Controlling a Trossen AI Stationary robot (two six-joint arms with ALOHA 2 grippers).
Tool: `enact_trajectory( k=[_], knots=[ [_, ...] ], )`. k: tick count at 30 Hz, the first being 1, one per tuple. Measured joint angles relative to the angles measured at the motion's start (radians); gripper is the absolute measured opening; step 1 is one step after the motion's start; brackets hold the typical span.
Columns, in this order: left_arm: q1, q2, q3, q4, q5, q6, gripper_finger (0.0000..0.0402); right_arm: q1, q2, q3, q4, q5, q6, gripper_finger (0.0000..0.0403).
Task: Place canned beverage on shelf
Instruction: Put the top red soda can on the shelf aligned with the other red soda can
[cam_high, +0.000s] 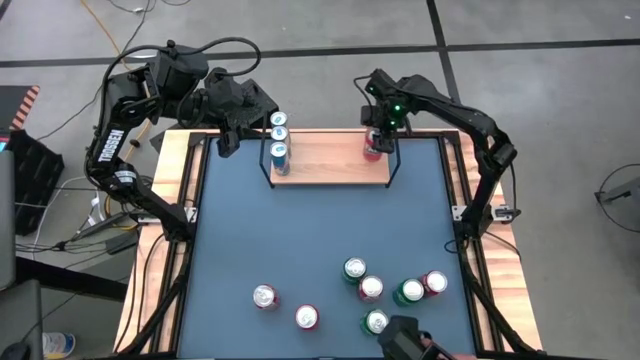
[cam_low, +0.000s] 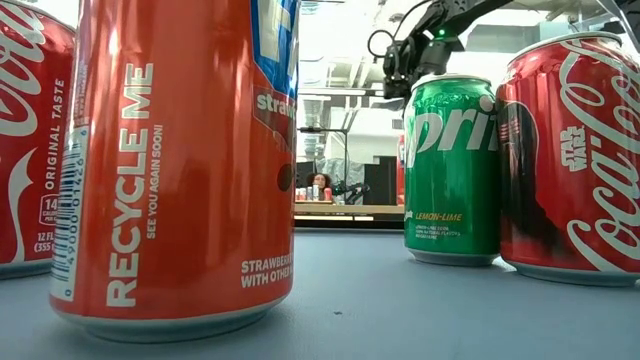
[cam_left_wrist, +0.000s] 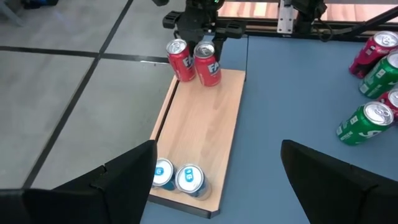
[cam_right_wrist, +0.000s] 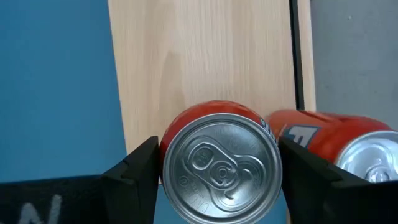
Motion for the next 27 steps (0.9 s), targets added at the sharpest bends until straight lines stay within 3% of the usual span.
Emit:
enact_trajectory(
  k=[14,27],
  knots=[
    [0.000,0.000,0.000,0.009,-0.002,-0.011,0.0328,-0.003,-0.139,-0.177,0.136,-0.021,-0.035,0.0245],
    [0.000,0.000,0.000,0.009,-0.026,-0.026,0.0328,-0.041,-0.115,-0.182,0.170,-0.022,-0.056,0.0245]
  ],
)
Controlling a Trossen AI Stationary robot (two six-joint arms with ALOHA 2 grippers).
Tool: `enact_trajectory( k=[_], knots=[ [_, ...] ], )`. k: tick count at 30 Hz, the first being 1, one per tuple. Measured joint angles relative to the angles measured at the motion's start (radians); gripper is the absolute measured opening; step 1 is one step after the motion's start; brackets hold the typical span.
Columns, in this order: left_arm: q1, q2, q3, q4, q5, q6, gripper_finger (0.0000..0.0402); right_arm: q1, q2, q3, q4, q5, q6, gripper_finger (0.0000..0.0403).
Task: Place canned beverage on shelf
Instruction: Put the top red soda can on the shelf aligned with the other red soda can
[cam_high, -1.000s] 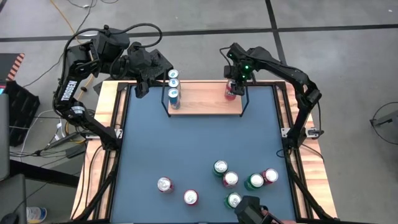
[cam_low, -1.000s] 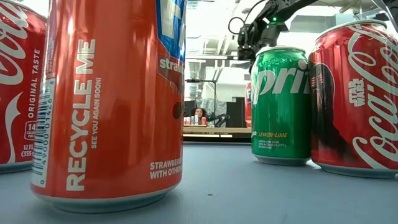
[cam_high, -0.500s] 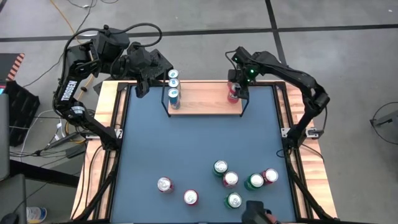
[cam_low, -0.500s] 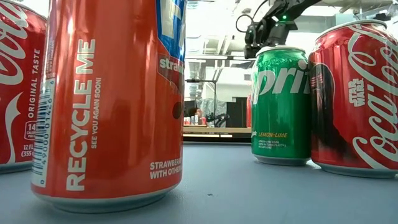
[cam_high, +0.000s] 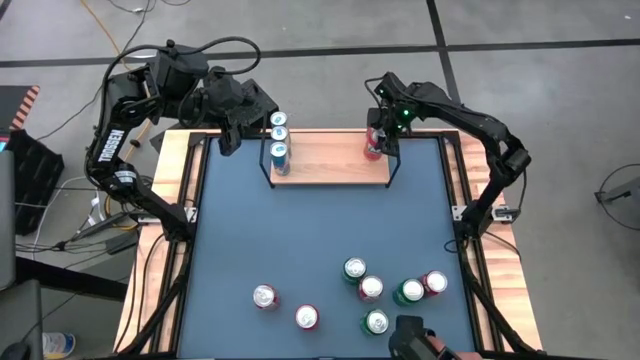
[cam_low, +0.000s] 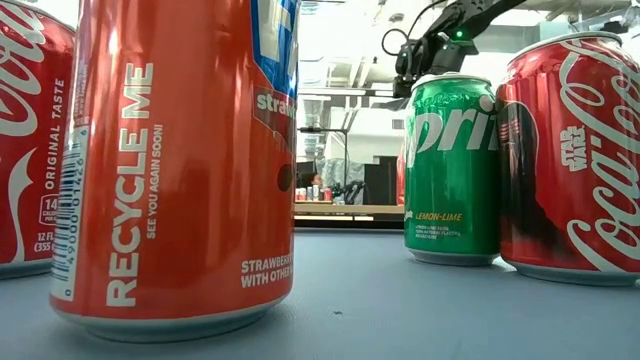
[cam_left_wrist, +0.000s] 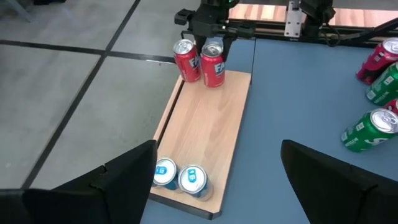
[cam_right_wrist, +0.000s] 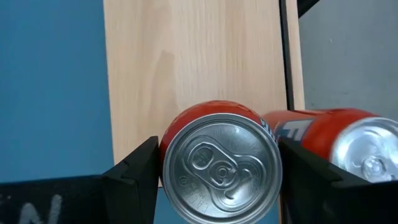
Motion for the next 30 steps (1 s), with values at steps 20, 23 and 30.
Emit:
enact_trajectory(
  k=[20,23,30],
  knots=[
    [0.000,0.000,0.000,0.005,-0.003,0.034,0.0328,-0.002,-0.003,-0.043,0.002,0.022,-0.019,0.0265],
    [0.000,0.000,0.000,0.005,-0.003,0.034,0.0328,-0.003,-0.003,-0.043,0.005,0.028,-0.022,0.0266],
    [0.000,0.000,0.000,0.005,-0.003,0.035,0.0328,-0.003,-0.003,-0.043,0.008,0.028,-0.031,0.0268]
  ],
)
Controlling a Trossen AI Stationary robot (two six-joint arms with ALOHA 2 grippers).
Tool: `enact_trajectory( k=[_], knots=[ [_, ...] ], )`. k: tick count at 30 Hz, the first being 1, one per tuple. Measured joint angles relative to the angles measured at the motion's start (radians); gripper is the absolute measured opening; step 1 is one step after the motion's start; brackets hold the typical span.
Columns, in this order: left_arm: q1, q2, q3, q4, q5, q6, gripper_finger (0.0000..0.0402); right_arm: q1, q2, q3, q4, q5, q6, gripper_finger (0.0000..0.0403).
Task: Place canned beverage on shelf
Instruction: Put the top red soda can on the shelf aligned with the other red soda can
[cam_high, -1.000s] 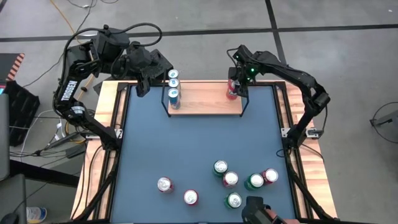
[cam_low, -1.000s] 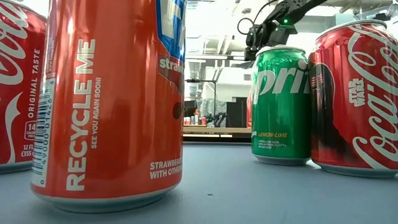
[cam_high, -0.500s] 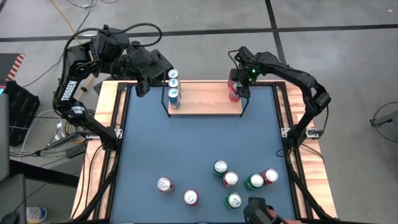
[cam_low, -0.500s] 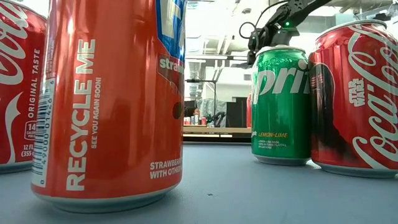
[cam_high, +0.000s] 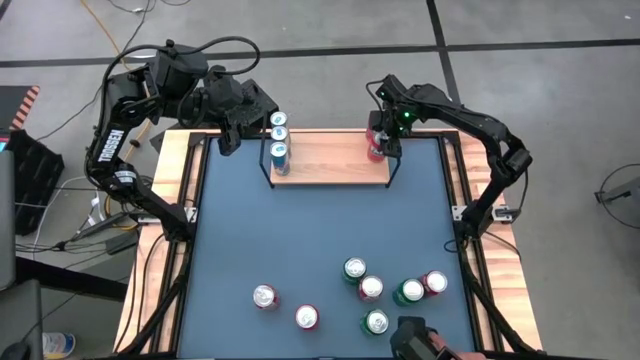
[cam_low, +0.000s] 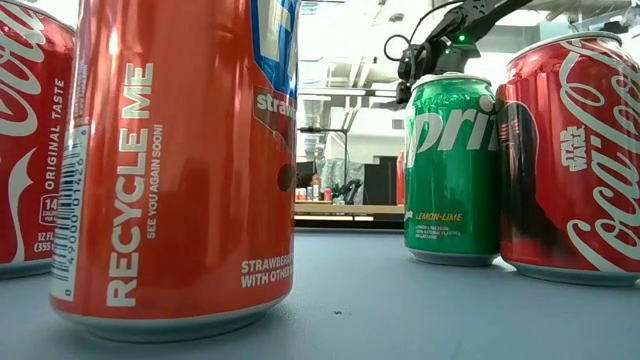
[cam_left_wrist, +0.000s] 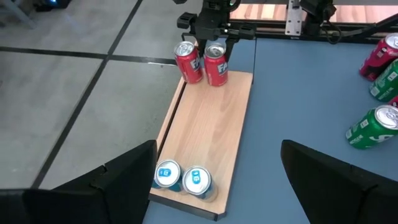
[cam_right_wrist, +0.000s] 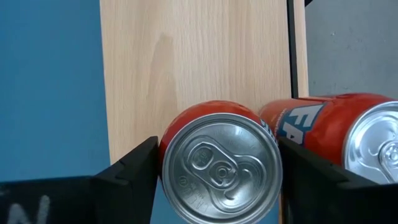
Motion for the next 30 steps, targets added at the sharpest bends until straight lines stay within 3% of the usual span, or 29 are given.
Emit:
enact_trajectory(
  k=[13,30],
  knots=[
    [0.000,0.000,0.000,0.000,0.000,0.000,0.0328,0.028,0.001,-0.002,0.000,0.061,-0.003,0.0343],
    [0.000,0.000,0.000,-0.001,0.000,0.000,0.0328,0.063,0.000,0.025,-0.005,0.087,-0.031,0.0335]
  ],
)
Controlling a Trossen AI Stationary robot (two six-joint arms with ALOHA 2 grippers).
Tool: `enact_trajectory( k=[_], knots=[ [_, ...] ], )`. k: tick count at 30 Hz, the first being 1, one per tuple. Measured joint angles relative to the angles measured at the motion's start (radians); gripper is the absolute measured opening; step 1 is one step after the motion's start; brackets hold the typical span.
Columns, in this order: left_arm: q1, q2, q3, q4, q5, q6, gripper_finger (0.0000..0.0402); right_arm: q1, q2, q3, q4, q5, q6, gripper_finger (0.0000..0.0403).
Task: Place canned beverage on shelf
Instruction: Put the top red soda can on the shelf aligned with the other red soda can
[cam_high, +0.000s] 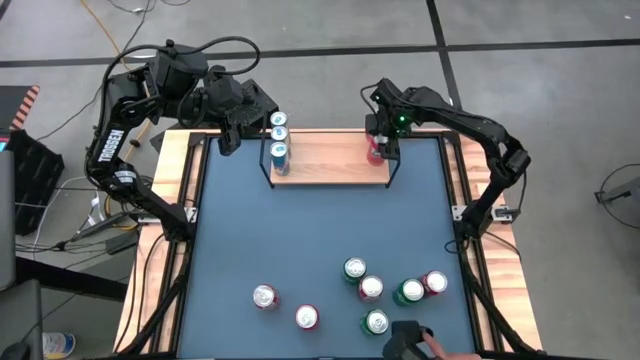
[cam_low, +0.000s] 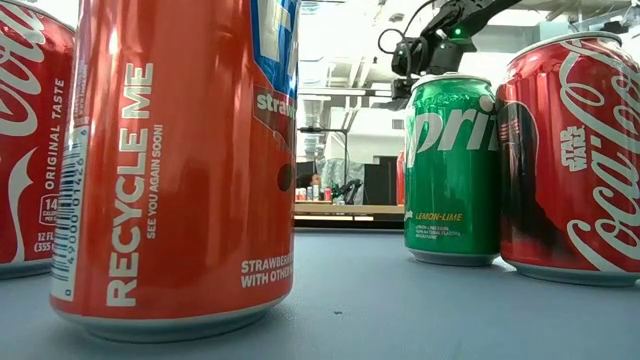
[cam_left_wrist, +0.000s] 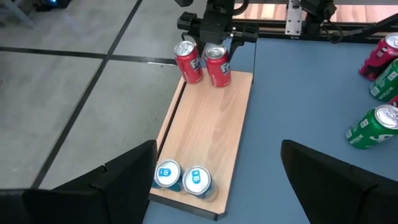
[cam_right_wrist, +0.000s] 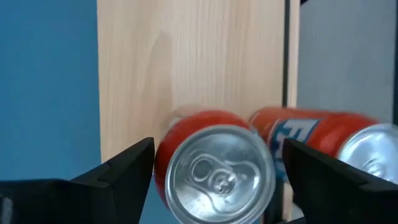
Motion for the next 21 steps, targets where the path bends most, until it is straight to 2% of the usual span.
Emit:
enact_trajectory(
  k=[9,15,18,21],
  knots=[
    [0.000,0.000,0.000,0.000,0.000,0.000,0.0328,0.022,-0.001,0.071,-0.002,0.019,-0.012,0.0334],
    [0.000,0.000,0.000,-0.006,0.000,0.000,0.0328,0.087,-0.002,0.174,-0.088,0.018,0.030,0.0325],
    [0.000,0.000,0.000,-0.010,-0.003,0.000,0.0328,0.127,-0.009,0.185,-0.132,0.018,0.047,0.0295],
    [0.000,0.000,0.000,-0.010,-0.025,0.000,0.0328,0.160,-0.009,0.168,-0.185,0.018,0.056,0.0238]
  ],
)
